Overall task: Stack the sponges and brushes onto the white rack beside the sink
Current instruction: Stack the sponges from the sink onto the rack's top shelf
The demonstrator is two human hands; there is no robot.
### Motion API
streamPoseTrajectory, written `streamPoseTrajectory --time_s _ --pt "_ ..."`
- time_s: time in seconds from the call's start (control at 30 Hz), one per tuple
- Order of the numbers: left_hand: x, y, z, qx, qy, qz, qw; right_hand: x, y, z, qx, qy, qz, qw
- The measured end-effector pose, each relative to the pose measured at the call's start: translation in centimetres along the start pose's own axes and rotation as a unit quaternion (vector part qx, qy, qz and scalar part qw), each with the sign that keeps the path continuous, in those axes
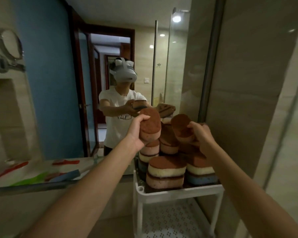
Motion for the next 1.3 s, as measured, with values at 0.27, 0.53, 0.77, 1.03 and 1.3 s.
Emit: streamPoseTrajectory --time_s 0.27,0.53,0.77,1.03,1.3 --pt "3.0 -5.0 2.9 -0.072 0.073 0.041 0.994 -2.4 -3.6 -1.9 0.045 0.055 -0.002 0.998" --pt "1.3 -6.7 4.0 -0.070 0.120 0.038 0.990 -0.4 -4.5 -3.6 0.069 0.143 0.030 0.987" --pt "1.4 -6.8 4.1 -0.066 0.123 0.040 0.989 0.2 -5.0 -2.6 -0.023 0.353 0.017 0.935" --pt "1.6 -6.7 4.3 -0.070 0.116 0.061 0.989 1.4 -4.7 -2.0 -0.112 0.431 0.028 0.895" --pt "1.8 -6.2 4.2 -0.067 0.106 0.042 0.991 1.5 -4.0 -1.1 -0.141 0.527 0.012 0.838"
Point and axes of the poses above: each hand's wrist, its own y-axis away from the middle knuckle, its own x-axis out of the palm, z = x × y, the point moved 9 cm from there along -y, towards the middle knuckle, and after that the axes turned 2 degrees about z, right-handed, at the moved point
